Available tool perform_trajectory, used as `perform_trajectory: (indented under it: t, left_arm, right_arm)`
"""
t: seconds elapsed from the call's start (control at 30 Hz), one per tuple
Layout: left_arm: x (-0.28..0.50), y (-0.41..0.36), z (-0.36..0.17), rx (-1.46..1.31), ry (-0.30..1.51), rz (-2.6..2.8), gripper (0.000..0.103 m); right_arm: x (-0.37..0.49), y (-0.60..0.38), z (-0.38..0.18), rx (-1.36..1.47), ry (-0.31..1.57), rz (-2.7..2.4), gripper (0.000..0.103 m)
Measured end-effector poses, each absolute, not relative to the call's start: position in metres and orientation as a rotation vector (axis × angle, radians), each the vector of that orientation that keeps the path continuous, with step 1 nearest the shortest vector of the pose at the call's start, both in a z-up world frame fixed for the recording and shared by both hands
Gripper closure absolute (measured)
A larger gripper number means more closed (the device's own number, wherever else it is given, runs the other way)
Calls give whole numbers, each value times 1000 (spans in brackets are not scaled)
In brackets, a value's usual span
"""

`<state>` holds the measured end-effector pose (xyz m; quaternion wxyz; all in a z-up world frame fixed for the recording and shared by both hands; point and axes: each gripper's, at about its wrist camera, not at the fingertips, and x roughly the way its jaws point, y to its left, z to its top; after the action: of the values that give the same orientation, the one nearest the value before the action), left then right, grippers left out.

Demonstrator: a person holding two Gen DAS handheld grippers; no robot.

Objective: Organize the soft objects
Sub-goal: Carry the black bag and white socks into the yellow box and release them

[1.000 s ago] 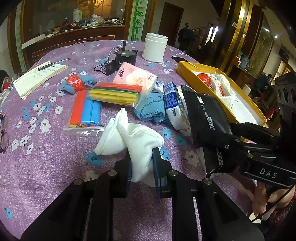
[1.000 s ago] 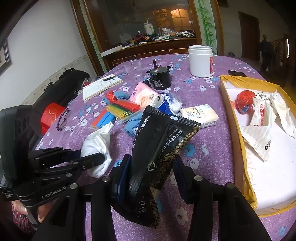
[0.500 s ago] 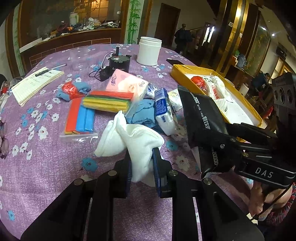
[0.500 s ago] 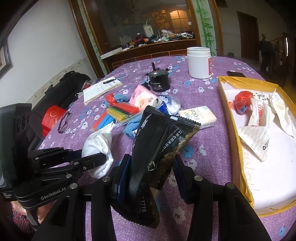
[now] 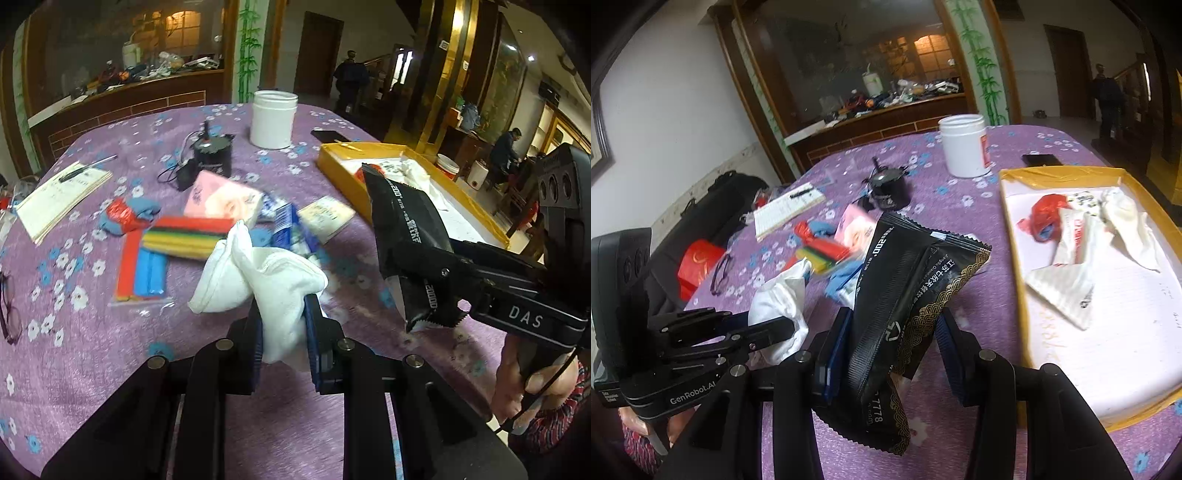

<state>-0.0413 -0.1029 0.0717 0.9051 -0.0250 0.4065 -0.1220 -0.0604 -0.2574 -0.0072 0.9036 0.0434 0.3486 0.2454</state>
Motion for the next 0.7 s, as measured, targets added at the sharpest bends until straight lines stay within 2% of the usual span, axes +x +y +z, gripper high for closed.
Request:
perform_trajectory:
  t: [0.7]
  left_arm:
    - [-4,-229,97,47,810,-484,86]
  right_arm:
    - [-55,-395,14,301,617,286,56]
